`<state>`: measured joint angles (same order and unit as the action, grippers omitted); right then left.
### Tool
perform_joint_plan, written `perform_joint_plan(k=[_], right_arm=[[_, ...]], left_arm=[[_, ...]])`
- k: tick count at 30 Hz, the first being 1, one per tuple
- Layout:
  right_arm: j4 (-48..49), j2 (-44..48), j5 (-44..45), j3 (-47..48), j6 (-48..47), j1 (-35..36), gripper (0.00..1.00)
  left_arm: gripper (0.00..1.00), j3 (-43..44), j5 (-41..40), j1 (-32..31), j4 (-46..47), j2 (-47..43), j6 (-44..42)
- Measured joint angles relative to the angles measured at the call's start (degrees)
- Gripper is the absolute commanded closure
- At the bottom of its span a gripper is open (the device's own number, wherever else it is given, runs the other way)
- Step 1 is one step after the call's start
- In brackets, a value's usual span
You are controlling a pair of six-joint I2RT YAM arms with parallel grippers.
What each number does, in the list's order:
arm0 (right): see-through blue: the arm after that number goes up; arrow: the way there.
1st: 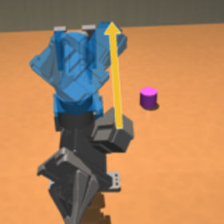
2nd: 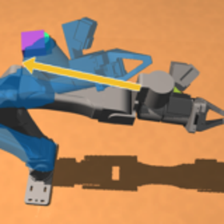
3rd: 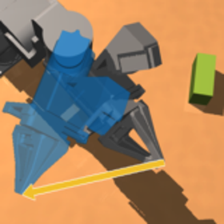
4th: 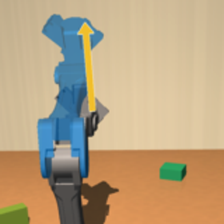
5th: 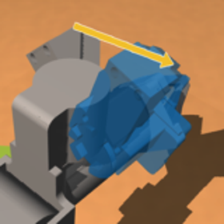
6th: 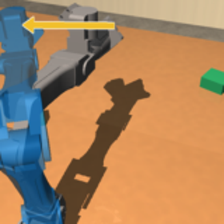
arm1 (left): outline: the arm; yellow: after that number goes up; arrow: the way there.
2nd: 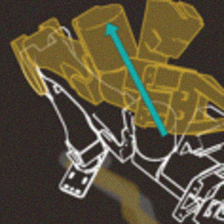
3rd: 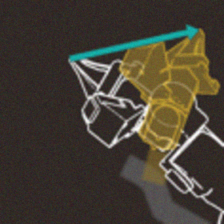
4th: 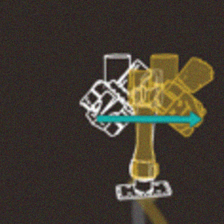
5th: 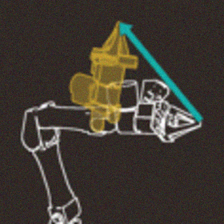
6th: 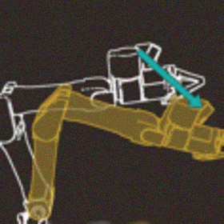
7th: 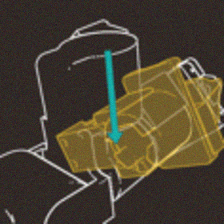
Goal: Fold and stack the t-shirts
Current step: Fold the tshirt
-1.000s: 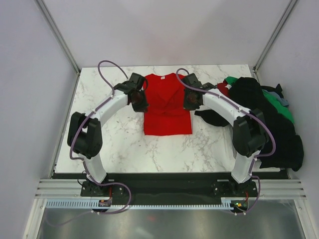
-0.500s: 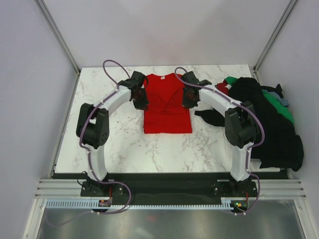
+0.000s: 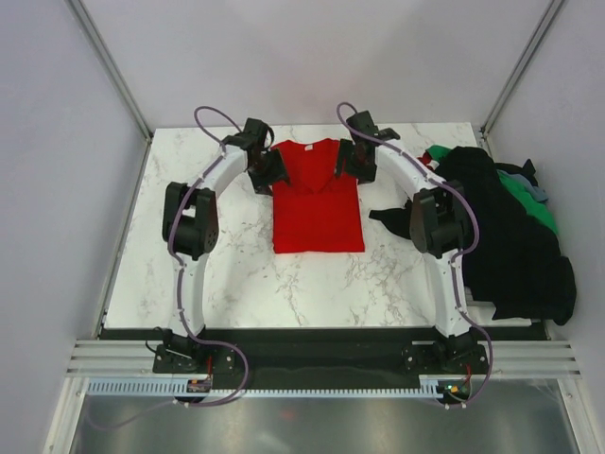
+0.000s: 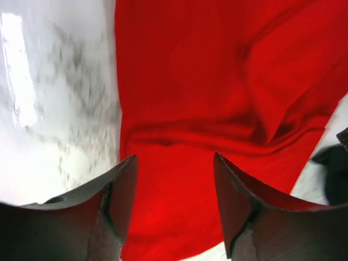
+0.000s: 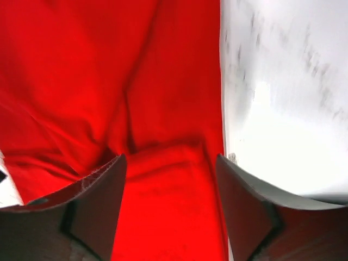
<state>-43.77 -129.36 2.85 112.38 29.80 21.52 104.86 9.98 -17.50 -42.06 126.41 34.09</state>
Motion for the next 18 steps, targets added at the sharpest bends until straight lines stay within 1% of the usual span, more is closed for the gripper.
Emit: perform_joint_plan(k=[2, 4, 6, 7, 8, 10, 11, 12, 15, 18], right_arm=[[-2.0, -3.6, -0.8, 8.0, 0.5, -1.4, 0.24], [-2.5, -4.7, -1.4, 12.8, 0.9, -2.5, 0.24], [-2.6, -2.8, -1.7, 12.8, 1.2, -3.5, 0.24], [-2.6, -0.6, -1.7, 11.0, 1.3, -3.9, 0.24], [-1.0, 2.3, -2.0, 6.9, 1.4, -4.1, 0.24], [0.5, 10.9, -3.2, -4.3, 1.8, -4.2, 0.24], [0.7, 14.2, -3.7, -8.5, 2.0, -4.0, 0.24], [3.1, 19.1, -4.9, -15.3, 2.2, -3.7, 0.25], [6.2, 28.8, -7.8, -29.6, 2.9, -2.8, 0.27], [9.7, 33.8, -10.9, -41.5, 3.4, -1.9, 0.31]], left_arm=[[0.25, 7.4, 1.6, 1.6, -2.5, 3.8, 0.6], [0.2, 14.3, 2.6, 2.8, -4.4, 6.6, 0.6], [0.2, 17.4, 2.6, 4.0, -5.7, 6.6, 0.6], [0.2, 17.5, 2.6, 4.3, -6.0, 5.8, 0.6], [0.2, 16.8, 2.6, 4.5, -6.3, 4.3, 0.6], [0.21, 13.1, 2.5, 4.5, -7.0, 0.2, 0.5], [0.21, 9.8, 2.4, 4.4, -6.6, -2.6, 0.5], [0.21, 6.8, 2.4, 4.2, -6.6, -5.2, 0.5], [0.22, -7.2, 2.5, 3.2, -5.1, -15.0, 0.5], [0.23, -20.5, 2.8, 1.8, -2.5, -23.0, 0.5]])
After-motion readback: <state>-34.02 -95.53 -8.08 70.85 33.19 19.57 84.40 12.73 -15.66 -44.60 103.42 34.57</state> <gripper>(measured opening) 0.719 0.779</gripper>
